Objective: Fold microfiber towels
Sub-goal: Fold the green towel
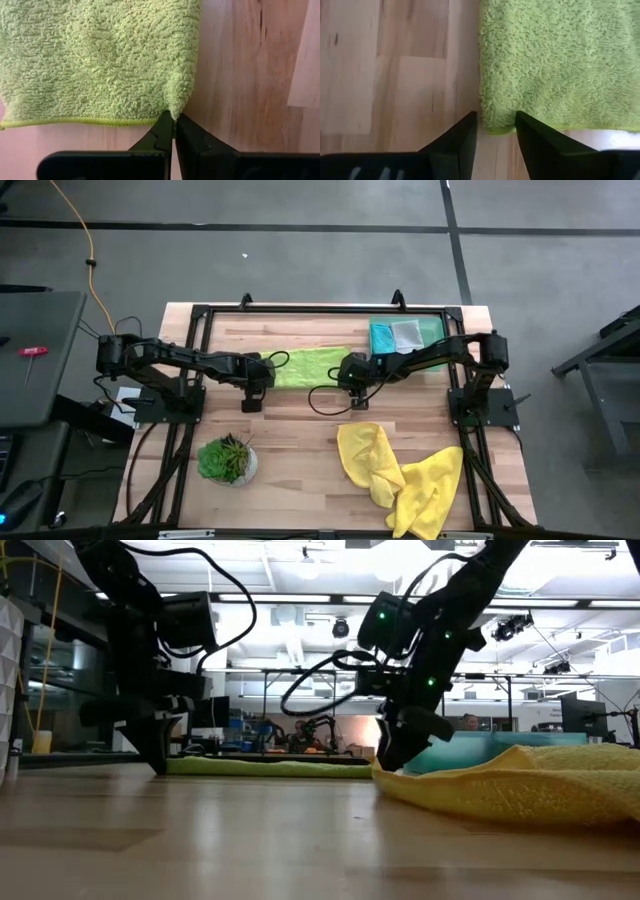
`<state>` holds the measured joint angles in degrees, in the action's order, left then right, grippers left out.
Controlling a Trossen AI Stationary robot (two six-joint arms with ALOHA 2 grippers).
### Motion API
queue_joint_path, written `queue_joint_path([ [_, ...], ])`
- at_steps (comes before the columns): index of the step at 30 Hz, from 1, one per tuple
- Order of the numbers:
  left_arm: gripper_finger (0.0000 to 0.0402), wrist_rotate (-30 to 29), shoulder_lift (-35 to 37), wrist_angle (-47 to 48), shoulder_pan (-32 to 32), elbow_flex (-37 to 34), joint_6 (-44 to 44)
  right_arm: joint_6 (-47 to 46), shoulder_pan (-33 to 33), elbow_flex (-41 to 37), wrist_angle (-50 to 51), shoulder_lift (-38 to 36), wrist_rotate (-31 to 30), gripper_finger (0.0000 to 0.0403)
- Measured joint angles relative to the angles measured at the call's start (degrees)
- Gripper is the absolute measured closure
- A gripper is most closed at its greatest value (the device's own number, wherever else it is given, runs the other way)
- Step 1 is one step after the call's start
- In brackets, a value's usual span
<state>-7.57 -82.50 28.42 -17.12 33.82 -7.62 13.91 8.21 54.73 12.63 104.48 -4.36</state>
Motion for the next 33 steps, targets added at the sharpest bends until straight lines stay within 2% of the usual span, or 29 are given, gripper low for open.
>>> queue_joint_path([
  [4,0.04,0.2,0.0,0.1,0.0,0.0,0.2,-3.6,0.0,0.1,-0.4,0.9,0.7,0.0278],
  [6,0.04,0.6,0.0,0.2,0.0,0.0,1.4,-5.1,0.0,0.1,-0.6,0.7,0.9,0.0294],
  [10,0.0401,3.1,0.0,0.2,0.1,0.0,6.9,-9.8,0.0,0.0,0.3,0.0,2.4,0.0372],
  [12,0.0401,6.0,0.0,0.2,0.5,0.1,10.3,-12.2,0.0,-0.1,0.9,-0.6,4.2,0.0392],
  [17,0.0401,12.5,0.0,0.1,3.5,0.1,19.2,-19.9,-0.3,-0.2,5.0,-2.2,7.4,0.0399],
  [20,0.0401,13.9,0.0,0.2,6.2,0.1,23.3,-23.9,-0.5,-0.2,7.3,-3.4,11.1,0.0398],
  [26,0.0401,20.6,2.6,1.4,7.9,-0.3,30.4,-30.6,-0.5,-0.3,8.8,-7.1,18.5,0.0402],
  [30,0.0401,21.4,7.3,2.9,6.7,-0.2,33.4,-35.4,0.2,-0.3,9.4,-9.7,18.9,0.0402],
  [33,0.0401,19.0,10.0,2.7,5.1,-0.2,34.2,-38.7,1.2,-0.2,9.1,-10.6,17.9,0.0402],
])
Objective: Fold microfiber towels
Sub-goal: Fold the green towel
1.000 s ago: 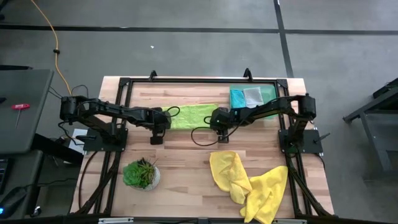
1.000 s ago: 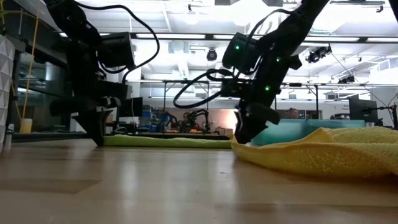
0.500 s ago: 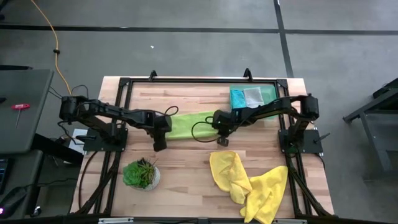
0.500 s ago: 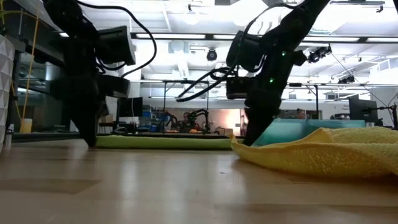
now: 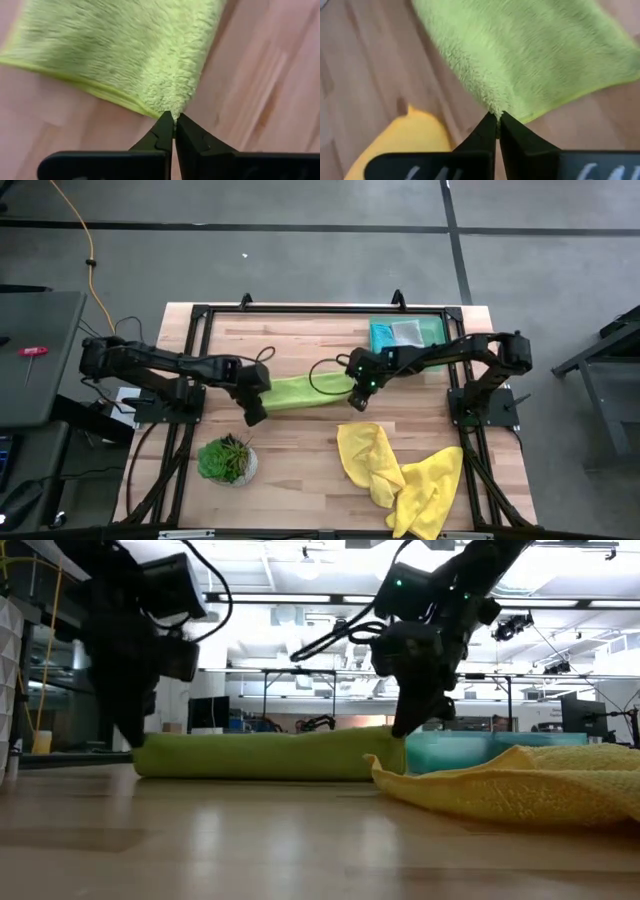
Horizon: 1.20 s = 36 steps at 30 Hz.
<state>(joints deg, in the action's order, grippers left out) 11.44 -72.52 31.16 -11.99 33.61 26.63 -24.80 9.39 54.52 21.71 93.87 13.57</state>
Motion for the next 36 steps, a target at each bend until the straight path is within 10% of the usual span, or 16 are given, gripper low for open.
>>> queue_joint_path([
  [36,0.04,-29.8,-6.0,-9.2,-5.5,0.2,8.8,-21.5,2.2,0.1,-4.5,5.2,-26.2,0.0403],
])
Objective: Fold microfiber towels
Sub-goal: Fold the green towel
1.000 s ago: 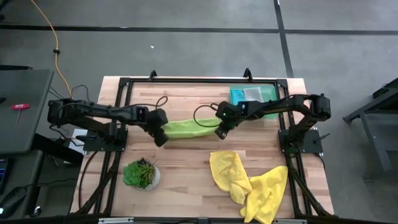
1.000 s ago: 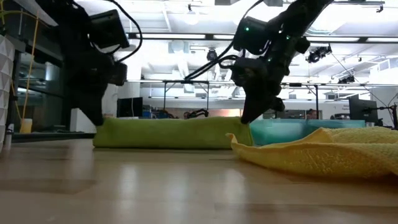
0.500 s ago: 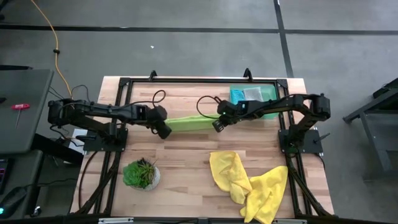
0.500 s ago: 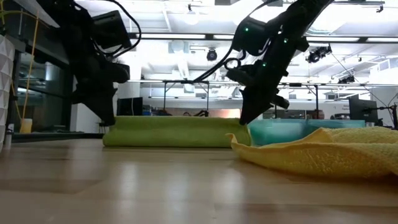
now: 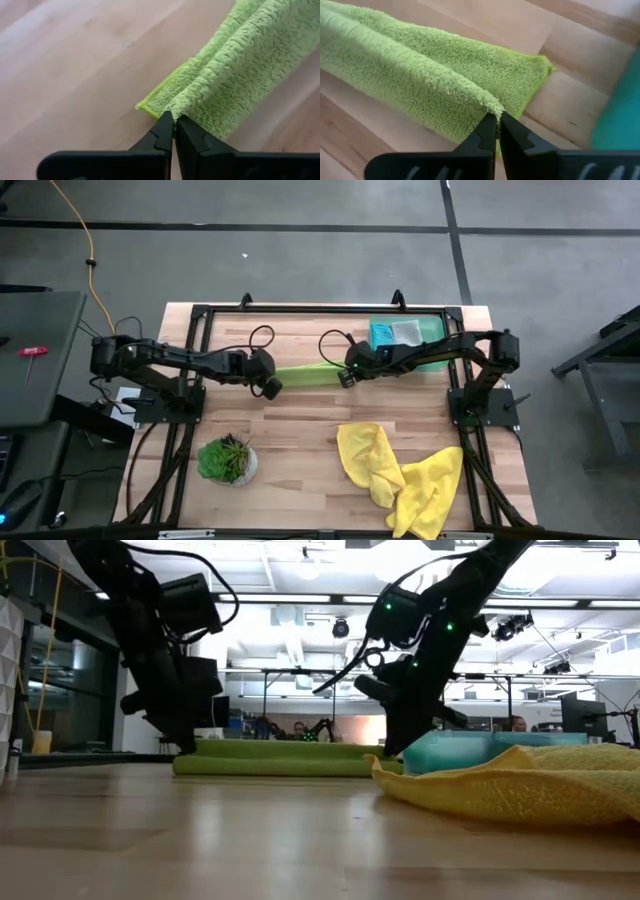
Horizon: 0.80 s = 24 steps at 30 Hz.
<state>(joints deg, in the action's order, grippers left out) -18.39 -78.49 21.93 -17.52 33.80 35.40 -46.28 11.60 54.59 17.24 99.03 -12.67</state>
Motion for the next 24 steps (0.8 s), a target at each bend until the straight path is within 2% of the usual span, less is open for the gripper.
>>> queue_joint_path([
  [7,0.0384,-3.6,-0.6,-0.9,-0.1,0.0,0.0,0.0,0.8,0.0,-0.8,0.0,-2.1,0.0389],
  [18,0.0321,-7.7,-0.4,-0.4,-1.0,0.0,-0.5,-0.2,2.6,0.0,-1.9,0.0,-3.8,0.0247],
  [21,0.0299,-7.5,1.4,-0.1,-3.3,0.0,-4.0,0.2,3.4,0.0,-2.3,-0.2,-3.4,0.022],
  [24,0.0278,-4.5,4.4,0.0,-6.1,0.0,-7.3,2.1,3.9,0.0,-4.1,-0.9,-1.8,0.0208],
])
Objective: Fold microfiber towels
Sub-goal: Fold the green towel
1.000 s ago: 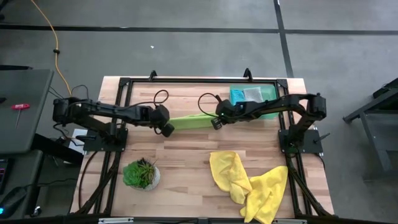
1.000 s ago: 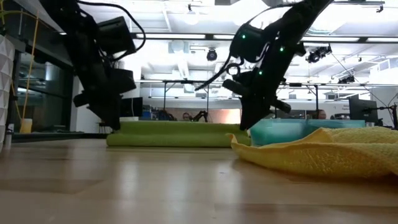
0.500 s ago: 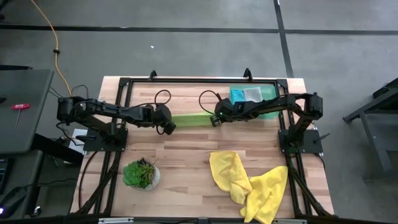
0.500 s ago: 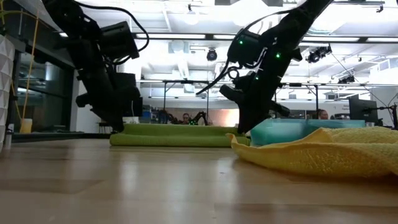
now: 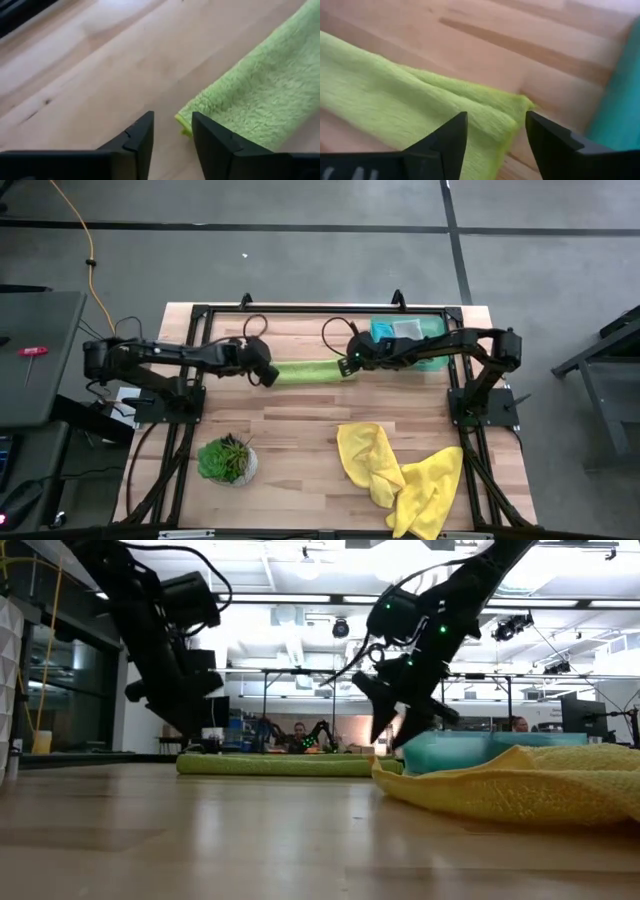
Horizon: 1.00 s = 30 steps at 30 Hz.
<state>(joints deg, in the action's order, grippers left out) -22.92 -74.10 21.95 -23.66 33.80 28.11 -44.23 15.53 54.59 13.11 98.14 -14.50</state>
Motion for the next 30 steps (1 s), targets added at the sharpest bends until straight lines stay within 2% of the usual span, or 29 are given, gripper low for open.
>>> queue_joint_path([
  [5,0.0258,11.3,4.1,-2.2,-2.6,0.0,-5.1,4.6,-0.5,0.1,-8.1,-0.3,9.6,0.0214],
  [7,0.026,16.1,4.5,-4.7,-2.1,-0.4,-8.2,4.3,-1.2,0.1,-9.0,-0.3,10.1,0.0228],
  [9,0.0273,18.5,4.4,-7.0,-0.7,-1.7,-10.5,4.1,-2.0,0.1,-7.9,-0.2,7.5,0.0254],
  [11,0.03,17.4,4.0,-9.6,0.9,-3.2,-10.6,3.5,-2.6,0.1,-7.0,-0.2,4.2,0.0295],
  [14,0.0368,13.1,2.6,-12.1,3.2,-5.1,-7.2,3.3,-3.3,0.1,-7.0,-0.2,2.2,0.0377],
  [15,0.0385,12.0,2.3,-13.4,3.7,-5.9,-6.0,3.9,-3.5,0.1,-6.9,-0.1,1.5,0.0389],
  [20,0.0397,7.1,-0.6,-16.8,4.6,-7.5,-1.3,1.7,-3.4,0.1,-6.6,2.5,1.7,0.0396],
  [30,0.0401,8.3,-5.6,-18.2,4.6,-7.5,-1.3,-0.8,-3.7,0.0,-4.7,5.8,3.4,0.0402],
])
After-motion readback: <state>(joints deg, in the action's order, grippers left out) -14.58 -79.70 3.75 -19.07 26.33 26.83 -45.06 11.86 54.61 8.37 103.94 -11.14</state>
